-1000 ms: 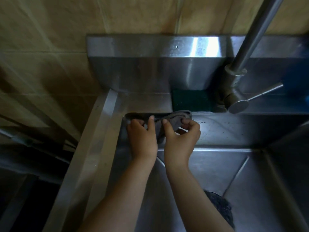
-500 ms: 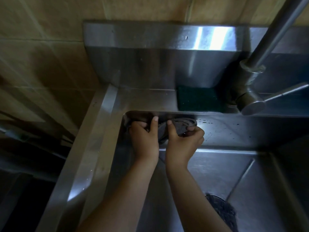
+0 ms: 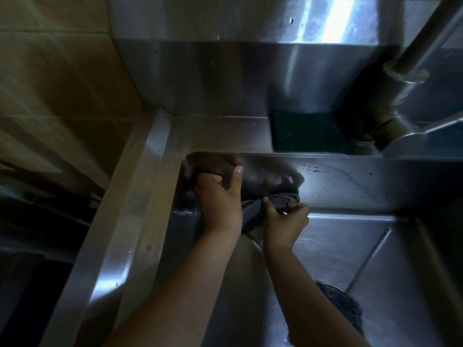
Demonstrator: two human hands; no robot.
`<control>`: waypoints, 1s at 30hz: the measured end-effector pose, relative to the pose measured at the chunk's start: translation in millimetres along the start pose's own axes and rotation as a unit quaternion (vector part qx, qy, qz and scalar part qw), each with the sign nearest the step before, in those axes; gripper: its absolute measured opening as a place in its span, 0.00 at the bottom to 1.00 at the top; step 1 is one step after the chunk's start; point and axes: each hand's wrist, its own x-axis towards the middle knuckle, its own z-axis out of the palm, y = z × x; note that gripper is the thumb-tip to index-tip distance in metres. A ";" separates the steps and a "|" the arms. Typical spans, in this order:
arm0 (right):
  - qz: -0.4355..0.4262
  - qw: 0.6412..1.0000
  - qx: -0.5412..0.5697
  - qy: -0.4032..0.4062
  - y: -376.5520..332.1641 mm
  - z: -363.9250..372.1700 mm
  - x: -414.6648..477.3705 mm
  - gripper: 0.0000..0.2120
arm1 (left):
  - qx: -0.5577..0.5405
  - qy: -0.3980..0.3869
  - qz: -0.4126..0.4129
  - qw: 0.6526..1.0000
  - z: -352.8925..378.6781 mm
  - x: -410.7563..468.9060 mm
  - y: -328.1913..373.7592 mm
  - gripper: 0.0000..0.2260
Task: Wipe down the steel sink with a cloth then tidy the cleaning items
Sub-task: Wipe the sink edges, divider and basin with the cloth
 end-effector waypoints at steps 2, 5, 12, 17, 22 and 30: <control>-0.005 1.000 0.016 0.007 -0.3 -1.1 -0.1 0.20 | -0.007 0.000 -0.002 1.000 0.4 -2.0 1.4 0.17; -0.005 0.999 0.049 0.012 -8.3 -4.8 -3.8 0.20 | -0.022 -0.010 -0.006 1.000 -0.1 -5.8 4.2 0.12; -0.074 0.985 0.159 0.002 -62.5 -21.8 -19.0 0.19 | -0.060 -0.026 -0.022 0.998 3.6 -7.5 5.7 0.14; -0.110 0.981 0.159 -0.001 -74.2 -24.5 -21.0 0.20 | -0.097 -0.037 -0.034 0.994 5.8 -10.0 5.9 0.14; -0.133 0.982 0.134 0.005 -70.3 -19.8 -17.0 0.22 | -0.080 -0.027 -0.033 0.996 8.6 -8.3 4.3 0.16; -0.081 0.995 0.049 0.021 -22.1 -14.0 2.7 0.22 | -0.095 -0.039 -0.045 0.994 7.3 -7.2 1.6 0.15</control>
